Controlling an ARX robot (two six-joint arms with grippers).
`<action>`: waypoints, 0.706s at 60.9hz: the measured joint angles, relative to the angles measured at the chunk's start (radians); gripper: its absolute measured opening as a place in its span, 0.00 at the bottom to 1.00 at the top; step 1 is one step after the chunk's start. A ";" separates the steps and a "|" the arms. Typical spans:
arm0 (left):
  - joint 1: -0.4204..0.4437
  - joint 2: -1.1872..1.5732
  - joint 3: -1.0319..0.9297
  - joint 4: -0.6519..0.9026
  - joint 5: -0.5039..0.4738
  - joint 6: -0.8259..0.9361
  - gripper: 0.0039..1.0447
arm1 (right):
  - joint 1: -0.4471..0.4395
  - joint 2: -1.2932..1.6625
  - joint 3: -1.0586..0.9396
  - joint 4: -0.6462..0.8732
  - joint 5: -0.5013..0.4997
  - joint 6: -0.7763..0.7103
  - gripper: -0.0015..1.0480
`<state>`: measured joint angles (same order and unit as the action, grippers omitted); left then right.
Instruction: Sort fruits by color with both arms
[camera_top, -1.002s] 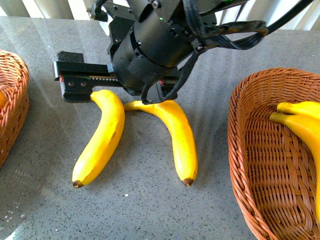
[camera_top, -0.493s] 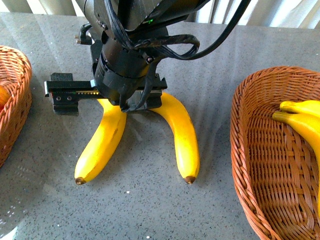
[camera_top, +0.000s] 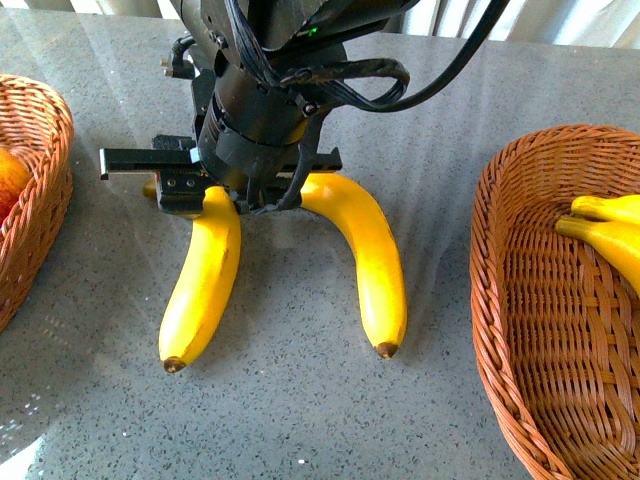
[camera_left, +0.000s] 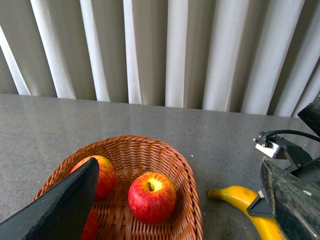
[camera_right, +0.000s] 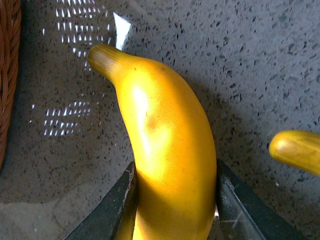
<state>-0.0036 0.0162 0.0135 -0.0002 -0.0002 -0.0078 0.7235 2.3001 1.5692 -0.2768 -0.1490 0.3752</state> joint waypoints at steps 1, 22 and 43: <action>0.000 0.000 0.000 0.000 0.000 0.000 0.91 | -0.002 -0.003 -0.006 0.003 -0.004 0.000 0.33; 0.000 0.000 0.000 0.000 0.000 0.000 0.91 | -0.106 -0.294 -0.229 0.121 -0.079 -0.008 0.32; 0.000 0.000 0.000 0.000 0.000 0.000 0.91 | -0.401 -0.692 -0.624 0.172 -0.123 -0.146 0.32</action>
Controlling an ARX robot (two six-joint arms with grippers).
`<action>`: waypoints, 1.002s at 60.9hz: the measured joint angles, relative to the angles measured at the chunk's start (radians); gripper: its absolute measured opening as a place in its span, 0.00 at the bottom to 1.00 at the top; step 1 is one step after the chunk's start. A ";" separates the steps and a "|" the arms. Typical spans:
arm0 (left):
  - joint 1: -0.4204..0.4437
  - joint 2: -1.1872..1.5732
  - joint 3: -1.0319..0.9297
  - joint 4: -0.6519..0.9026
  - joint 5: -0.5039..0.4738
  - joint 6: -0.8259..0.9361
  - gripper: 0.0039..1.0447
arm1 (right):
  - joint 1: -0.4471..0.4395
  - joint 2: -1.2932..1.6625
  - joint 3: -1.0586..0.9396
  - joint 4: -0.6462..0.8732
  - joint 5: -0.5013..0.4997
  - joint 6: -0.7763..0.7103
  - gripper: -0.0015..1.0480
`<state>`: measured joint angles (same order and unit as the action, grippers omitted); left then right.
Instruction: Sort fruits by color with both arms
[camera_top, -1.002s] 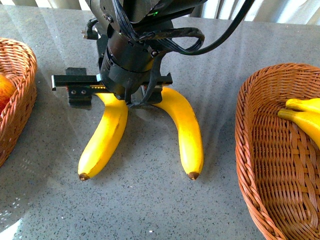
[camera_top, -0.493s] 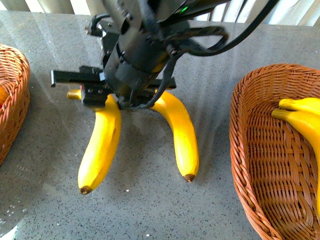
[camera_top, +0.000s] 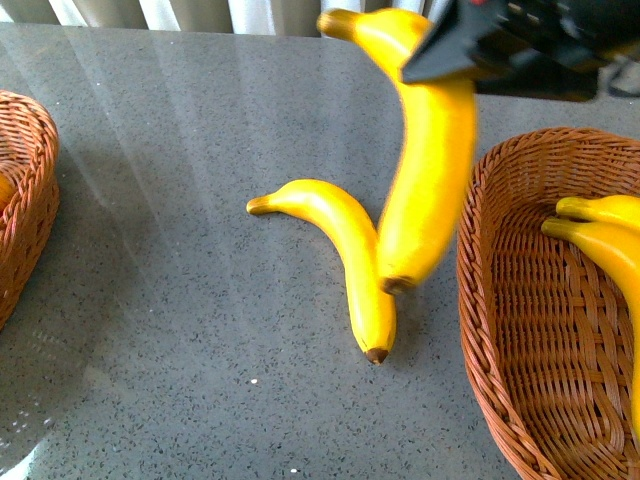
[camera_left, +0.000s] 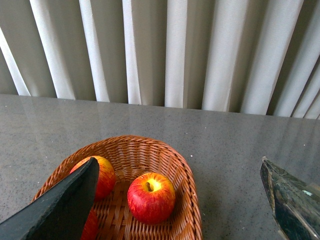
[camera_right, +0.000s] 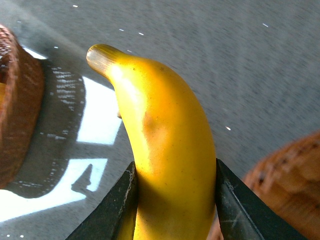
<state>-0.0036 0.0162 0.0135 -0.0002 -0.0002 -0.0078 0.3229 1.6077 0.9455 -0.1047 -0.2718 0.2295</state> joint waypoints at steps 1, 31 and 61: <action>0.000 0.000 0.000 0.000 0.000 0.000 0.91 | -0.021 -0.011 -0.021 0.000 -0.004 -0.007 0.32; 0.000 0.000 0.000 0.000 0.000 0.000 0.91 | -0.263 -0.010 -0.189 0.000 0.017 -0.203 0.32; 0.000 0.000 0.000 0.000 0.000 0.000 0.91 | -0.147 0.004 -0.068 -0.045 0.025 -0.262 0.92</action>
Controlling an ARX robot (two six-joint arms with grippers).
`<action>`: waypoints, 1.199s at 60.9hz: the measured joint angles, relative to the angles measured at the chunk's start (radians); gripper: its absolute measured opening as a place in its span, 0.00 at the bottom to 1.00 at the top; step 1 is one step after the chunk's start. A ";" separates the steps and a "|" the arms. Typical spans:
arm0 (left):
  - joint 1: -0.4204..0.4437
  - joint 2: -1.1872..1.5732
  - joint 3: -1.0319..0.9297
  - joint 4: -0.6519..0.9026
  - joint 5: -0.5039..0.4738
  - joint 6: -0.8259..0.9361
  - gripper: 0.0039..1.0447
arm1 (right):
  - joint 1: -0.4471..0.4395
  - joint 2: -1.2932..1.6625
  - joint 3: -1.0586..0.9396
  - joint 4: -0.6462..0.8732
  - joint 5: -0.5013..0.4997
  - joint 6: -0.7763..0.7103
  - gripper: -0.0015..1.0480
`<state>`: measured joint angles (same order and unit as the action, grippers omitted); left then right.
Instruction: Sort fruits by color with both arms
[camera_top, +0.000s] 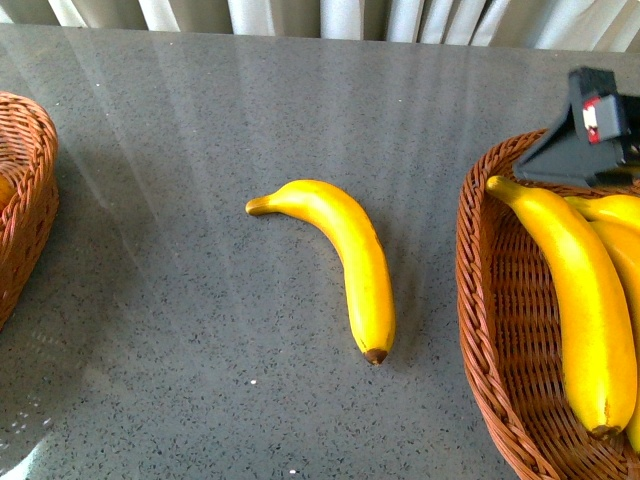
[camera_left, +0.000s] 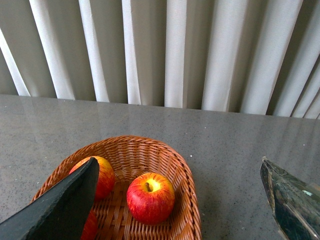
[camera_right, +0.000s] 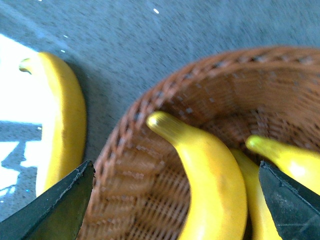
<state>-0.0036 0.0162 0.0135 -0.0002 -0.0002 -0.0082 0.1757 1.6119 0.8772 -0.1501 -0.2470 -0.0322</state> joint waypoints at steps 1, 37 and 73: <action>0.000 0.000 0.000 0.000 0.000 0.000 0.91 | 0.008 0.002 0.008 -0.002 0.000 -0.003 0.91; 0.000 0.000 0.000 0.000 0.000 0.000 0.91 | 0.331 0.470 0.354 -0.018 0.148 -0.254 0.91; 0.000 0.000 0.000 0.000 0.000 0.000 0.91 | 0.364 0.564 0.424 -0.050 0.138 -0.237 0.56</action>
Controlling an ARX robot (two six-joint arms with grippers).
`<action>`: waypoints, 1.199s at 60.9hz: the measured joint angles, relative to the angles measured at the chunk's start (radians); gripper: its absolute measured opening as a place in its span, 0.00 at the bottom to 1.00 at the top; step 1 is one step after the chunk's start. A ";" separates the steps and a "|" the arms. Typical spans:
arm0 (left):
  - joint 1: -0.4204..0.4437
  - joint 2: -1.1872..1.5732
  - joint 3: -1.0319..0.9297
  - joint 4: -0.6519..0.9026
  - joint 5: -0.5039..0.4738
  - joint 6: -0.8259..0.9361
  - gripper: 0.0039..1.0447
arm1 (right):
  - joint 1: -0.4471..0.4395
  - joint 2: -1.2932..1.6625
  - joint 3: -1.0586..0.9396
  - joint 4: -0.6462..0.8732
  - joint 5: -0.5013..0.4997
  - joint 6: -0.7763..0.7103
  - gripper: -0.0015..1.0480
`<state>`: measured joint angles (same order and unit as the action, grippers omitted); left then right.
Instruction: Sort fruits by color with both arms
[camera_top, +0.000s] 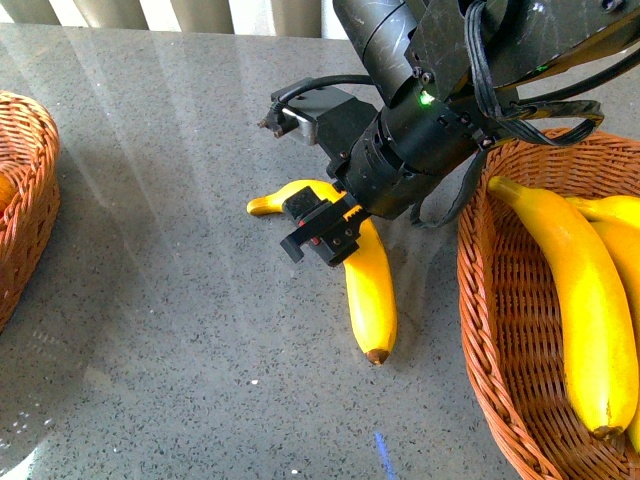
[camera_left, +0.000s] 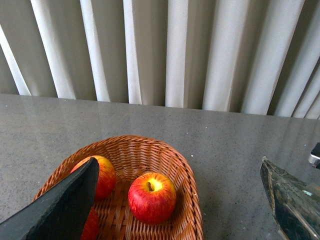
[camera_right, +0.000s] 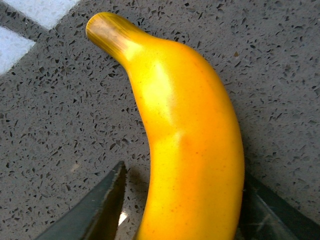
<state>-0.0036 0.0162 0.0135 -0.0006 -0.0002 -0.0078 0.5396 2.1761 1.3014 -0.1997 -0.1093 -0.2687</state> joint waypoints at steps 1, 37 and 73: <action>0.000 0.000 0.000 0.000 0.000 0.000 0.91 | -0.002 0.000 0.000 -0.001 -0.002 0.004 0.53; 0.000 0.000 0.000 0.000 0.000 0.000 0.91 | -0.043 -0.352 -0.116 0.036 -0.143 0.151 0.31; 0.000 0.000 0.000 0.000 0.000 0.000 0.91 | -0.482 -0.739 -0.642 0.116 -0.161 0.300 0.31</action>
<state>-0.0036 0.0162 0.0135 -0.0002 -0.0002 -0.0078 0.0574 1.4376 0.6590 -0.0841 -0.2703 0.0315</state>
